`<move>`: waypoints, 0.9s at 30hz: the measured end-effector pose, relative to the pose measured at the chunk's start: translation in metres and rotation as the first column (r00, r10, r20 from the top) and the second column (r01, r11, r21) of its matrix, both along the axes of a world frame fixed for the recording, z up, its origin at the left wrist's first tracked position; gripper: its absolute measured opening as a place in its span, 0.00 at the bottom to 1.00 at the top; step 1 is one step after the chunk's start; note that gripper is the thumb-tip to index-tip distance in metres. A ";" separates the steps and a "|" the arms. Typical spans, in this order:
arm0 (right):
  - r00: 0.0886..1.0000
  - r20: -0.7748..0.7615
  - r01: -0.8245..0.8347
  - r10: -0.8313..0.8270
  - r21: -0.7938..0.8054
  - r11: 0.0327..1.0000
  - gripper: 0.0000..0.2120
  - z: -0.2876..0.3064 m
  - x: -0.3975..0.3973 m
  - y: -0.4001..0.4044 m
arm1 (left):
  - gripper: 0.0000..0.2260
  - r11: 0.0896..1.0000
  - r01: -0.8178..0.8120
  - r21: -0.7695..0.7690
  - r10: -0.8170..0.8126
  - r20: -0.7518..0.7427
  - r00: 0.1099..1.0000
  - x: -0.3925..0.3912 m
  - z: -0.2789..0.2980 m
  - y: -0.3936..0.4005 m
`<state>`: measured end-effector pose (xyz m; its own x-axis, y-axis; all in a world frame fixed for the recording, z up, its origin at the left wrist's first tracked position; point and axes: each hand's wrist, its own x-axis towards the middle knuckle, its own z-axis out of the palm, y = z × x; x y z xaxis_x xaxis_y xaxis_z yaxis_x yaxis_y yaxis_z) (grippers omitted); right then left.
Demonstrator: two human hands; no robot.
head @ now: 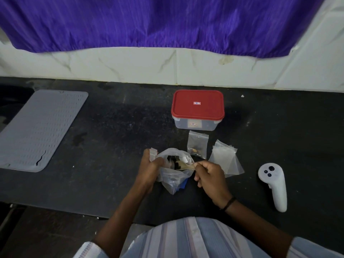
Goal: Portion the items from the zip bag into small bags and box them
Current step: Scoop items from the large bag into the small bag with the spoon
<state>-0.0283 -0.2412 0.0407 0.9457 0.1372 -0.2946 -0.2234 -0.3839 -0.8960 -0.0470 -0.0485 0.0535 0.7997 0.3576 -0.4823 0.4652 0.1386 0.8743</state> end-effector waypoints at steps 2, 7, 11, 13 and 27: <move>0.999 -0.022 0.026 -0.026 0.027 0.999 0.09 -0.001 -0.003 -0.003 | 0.10 0.992 0.037 0.119 -0.037 -0.009 0.999 0.000 0.002 -0.001; 0.997 -0.041 0.071 -0.066 0.132 0.989 0.10 0.005 -0.010 -0.019 | 0.18 0.954 0.157 0.256 -0.155 -0.028 0.987 0.000 0.010 0.005; 0.997 -0.025 0.073 -0.070 0.134 0.988 0.09 0.015 -0.015 -0.026 | 0.19 0.913 0.132 0.386 -0.162 0.046 0.986 -0.001 0.008 0.007; 0.996 -0.011 0.093 -0.092 0.147 0.985 0.10 0.025 -0.015 -0.028 | 0.19 0.879 0.054 0.474 -0.141 0.149 0.979 -0.002 0.010 0.007; 0.981 0.184 0.004 -0.058 0.281 0.960 0.11 0.114 -0.011 -0.009 | 0.25 0.708 -0.003 0.706 -0.420 0.424 0.802 -0.007 0.016 -0.003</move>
<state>-0.0389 -0.2507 0.1543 0.9853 0.1579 -0.0648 -0.0479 -0.1087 -0.9929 -0.0541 -0.0513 0.0694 0.9283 0.1913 0.3187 -0.1491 -0.5938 0.7906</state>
